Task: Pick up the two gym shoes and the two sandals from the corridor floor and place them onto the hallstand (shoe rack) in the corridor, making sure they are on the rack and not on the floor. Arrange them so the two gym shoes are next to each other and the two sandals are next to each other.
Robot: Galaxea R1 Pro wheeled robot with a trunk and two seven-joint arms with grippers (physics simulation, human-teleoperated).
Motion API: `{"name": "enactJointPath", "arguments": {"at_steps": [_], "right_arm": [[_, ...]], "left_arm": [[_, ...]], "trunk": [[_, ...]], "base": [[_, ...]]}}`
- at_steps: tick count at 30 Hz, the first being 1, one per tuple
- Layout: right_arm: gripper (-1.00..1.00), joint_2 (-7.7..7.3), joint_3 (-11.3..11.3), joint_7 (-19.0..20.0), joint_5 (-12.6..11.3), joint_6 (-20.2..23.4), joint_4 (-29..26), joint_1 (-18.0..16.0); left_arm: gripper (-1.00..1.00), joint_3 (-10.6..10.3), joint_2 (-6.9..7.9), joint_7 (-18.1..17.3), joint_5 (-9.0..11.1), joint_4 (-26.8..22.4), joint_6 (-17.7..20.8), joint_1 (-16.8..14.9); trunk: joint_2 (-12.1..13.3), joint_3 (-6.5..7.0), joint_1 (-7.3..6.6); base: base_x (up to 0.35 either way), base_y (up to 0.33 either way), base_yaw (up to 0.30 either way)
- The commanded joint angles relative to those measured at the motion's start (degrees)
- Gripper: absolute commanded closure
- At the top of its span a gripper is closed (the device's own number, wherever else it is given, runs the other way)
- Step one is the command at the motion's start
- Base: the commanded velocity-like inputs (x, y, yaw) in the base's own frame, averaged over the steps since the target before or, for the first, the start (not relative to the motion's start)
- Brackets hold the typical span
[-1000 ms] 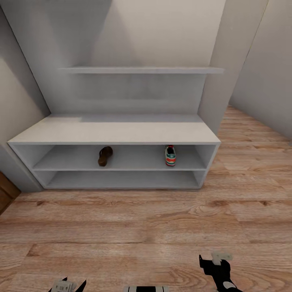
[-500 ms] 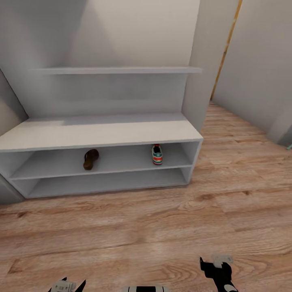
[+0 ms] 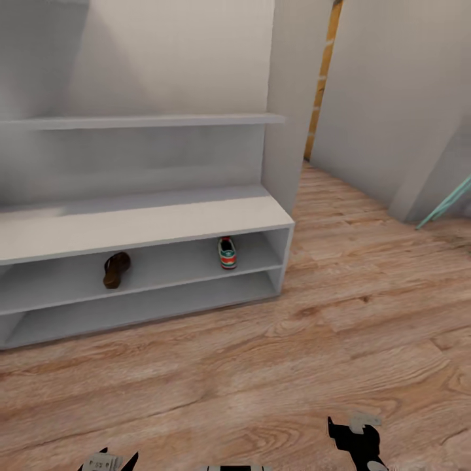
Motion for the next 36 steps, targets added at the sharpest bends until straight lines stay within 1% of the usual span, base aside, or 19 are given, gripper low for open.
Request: {"name": "enactJointPath", "arguments": {"at_steps": [1,6,10,30,36], "right_arm": [[-1.00,-0.20,-0.4,-0.2,0.6,-0.2,0.1,0.0],[-1.00,-1.07,-0.5,-0.2,0.5,-0.3,0.1,0.1],[-1.00,-1.39,-0.6,-0.2,0.5,-0.3,0.1,0.1],[-1.00,-1.66,-0.7,-0.2,0.5,-0.4,0.1,0.3],[-1.00,-1.52,-0.7,-0.2,0.5,-0.3,0.1,0.6]], "left_arm": [[-1.00,0.2,-0.01,-0.6,0.4,0.0,0.1,0.0],[-1.00,0.2,-0.01,-0.6,0.5,0.0,0.1,0.0],[-1.00,0.2,-0.01,-0.6,0.5,0.0,0.1,0.0],[-1.00,0.2,-0.01,-0.5,0.5,0.0,0.1,0.0],[-1.00,0.3,-0.01,-0.4,0.4,0.1,0.1,0.0]], "trunk": [[0.4,0.16,-0.24],[2.4,1.16,-1.33],[4.0,1.97,-2.21],[12.0,5.69,-6.61],[12.0,5.69,-6.61]], "base": [[0.000,0.000,-0.275],[0.000,0.000,-0.275],[0.000,0.000,-0.275],[0.000,0.000,-0.280],[0.000,0.000,-0.285]]}}
